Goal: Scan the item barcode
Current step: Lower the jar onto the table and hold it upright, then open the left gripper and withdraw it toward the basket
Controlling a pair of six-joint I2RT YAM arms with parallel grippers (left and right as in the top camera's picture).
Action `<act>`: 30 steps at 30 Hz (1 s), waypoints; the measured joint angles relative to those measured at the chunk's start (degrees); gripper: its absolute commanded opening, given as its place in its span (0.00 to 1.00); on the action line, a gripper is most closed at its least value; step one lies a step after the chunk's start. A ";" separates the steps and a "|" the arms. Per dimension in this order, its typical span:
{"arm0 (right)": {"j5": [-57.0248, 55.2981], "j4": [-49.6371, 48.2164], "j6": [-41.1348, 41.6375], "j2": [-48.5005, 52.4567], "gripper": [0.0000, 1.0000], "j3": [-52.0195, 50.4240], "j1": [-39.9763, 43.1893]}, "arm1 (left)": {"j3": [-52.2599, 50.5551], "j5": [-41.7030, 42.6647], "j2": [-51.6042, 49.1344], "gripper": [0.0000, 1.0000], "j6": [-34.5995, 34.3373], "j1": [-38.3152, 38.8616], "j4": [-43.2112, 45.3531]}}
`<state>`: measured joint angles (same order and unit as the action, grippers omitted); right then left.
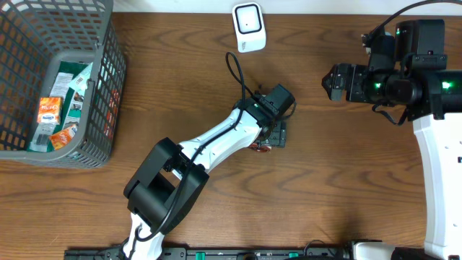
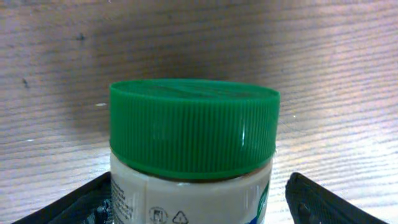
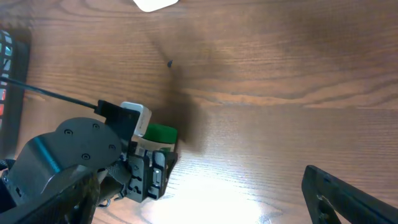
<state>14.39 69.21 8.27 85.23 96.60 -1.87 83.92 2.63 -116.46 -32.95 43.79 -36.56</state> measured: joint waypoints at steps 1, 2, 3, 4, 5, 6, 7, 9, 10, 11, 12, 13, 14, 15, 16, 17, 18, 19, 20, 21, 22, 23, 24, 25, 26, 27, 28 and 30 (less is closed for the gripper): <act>0.02 0.00 0.00 0.00 0.99 0.00 0.00 | 0.00 -0.15 0.00 0.95 -0.02 -0.02 0.00; 0.02 0.00 0.00 0.00 0.99 0.00 0.00 | 0.00 -0.48 0.00 0.95 -0.20 -0.02 0.00; 0.00 0.00 0.00 0.00 0.99 0.00 0.00 | 0.00 -0.70 0.00 0.95 -0.24 -0.02 0.00; 0.00 0.00 0.00 0.00 0.99 0.00 0.00 | 0.00 -0.96 0.00 0.95 -0.26 -0.02 -0.02; 0.00 0.00 0.00 0.00 0.99 0.00 0.00 | 0.00 -1.16 0.00 0.95 -0.26 -0.02 0.00; 0.00 0.00 0.00 0.00 0.99 0.00 0.00 | 0.00 -1.33 0.00 0.96 -0.26 -0.02 0.00; 0.00 0.00 0.00 0.00 0.99 0.00 0.00 | 0.00 -1.44 0.00 0.96 -0.26 -0.02 0.00; 0.00 0.00 0.00 0.00 0.99 0.00 0.00 | 0.00 -1.77 0.00 0.96 -0.26 -0.02 0.00; 0.00 0.00 0.00 0.00 0.99 0.00 0.00 | 0.00 -1.95 0.00 0.96 -0.26 -0.02 0.00; 0.00 0.00 0.00 0.00 0.99 0.00 0.00 | 0.00 -2.05 0.00 0.96 -0.26 -0.02 0.00; 0.00 -0.02 0.00 0.00 0.99 0.00 0.00 | 0.00 -2.19 0.00 0.96 -0.26 -0.02 0.00; 0.00 0.00 0.00 0.00 0.99 0.00 0.00 | 0.00 -2.23 0.00 0.96 -0.26 -0.02 0.00; 0.00 0.00 0.00 0.00 0.99 0.00 0.00 | 0.00 -2.36 0.00 0.96 -0.26 -0.02 0.00; 0.00 -0.02 0.00 0.00 0.99 0.00 0.00 | 0.00 -2.54 0.00 0.96 -0.26 -0.02 0.00; 0.00 -0.02 0.00 0.00 0.99 0.00 0.00 | 0.00 -2.64 0.00 0.97 -0.26 -0.02 0.00; 0.00 0.00 0.00 0.00 0.99 0.00 0.00 | 0.00 -2.73 0.00 0.97 -0.26 -0.02 0.00; 0.00 0.00 0.00 0.00 0.99 0.00 0.00 | 0.00 -3.02 0.00 0.96 -0.26 -0.02 -0.02; 0.00 0.00 0.00 0.00 0.99 0.00 0.00 | 0.00 -3.30 0.00 0.96 -0.26 -0.02 -0.02; 0.00 -0.02 0.00 0.00 0.99 0.00 0.00 | 0.00 -3.72 0.00 0.96 -0.26 -0.02 -0.04; 0.00 0.00 0.00 0.00 0.99 0.00 0.00 | 0.00 -4.15 0.00 0.96 -0.28 -0.02 -0.04; 0.00 0.00 0.00 0.00 0.99 0.00 0.00 | 0.00 -4.52 0.00 0.96 -0.26 -0.02 -0.04; 0.00 -0.02 0.00 0.00 0.99 0.00 0.00 | 0.00 -4.90 0.00 0.97 -0.24 -0.02 -0.04; 0.02 0.00 0.00 0.00 0.99 0.00 0.00 | 0.00 -5.29 0.00 0.97 -0.26 -0.02 -0.04; 0.00 0.00 0.00 0.00 0.99 0.00 0.00 | 0.00 -5.73 0.00 0.97 -0.24 -0.02 -0.04; 0.00 0.00 0.00 0.00 0.99 0.00 0.00 | 0.00 -6.05 0.00 0.97 -0.26 -0.02 -0.04; 0.00 0.00 0.00 0.00 0.99 0.00 0.00 | 0.00 -6.27 0.00 0.97 -0.26 -0.02 -0.04; 0.00 0.00 0.00 0.00 0.99 0.00 0.00 | 0.00 -6.47 0.00 0.97 -0.24 -0.02 -0.04; 0.00 0.00 0.00 0.00 0.99 0.00 0.00 | 0.00 -6.75 0.00 0.97 -0.24 -0.09 -0.04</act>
<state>14.39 69.21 8.27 85.23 96.60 -1.87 83.92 -4.12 -116.46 -33.19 43.70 -36.60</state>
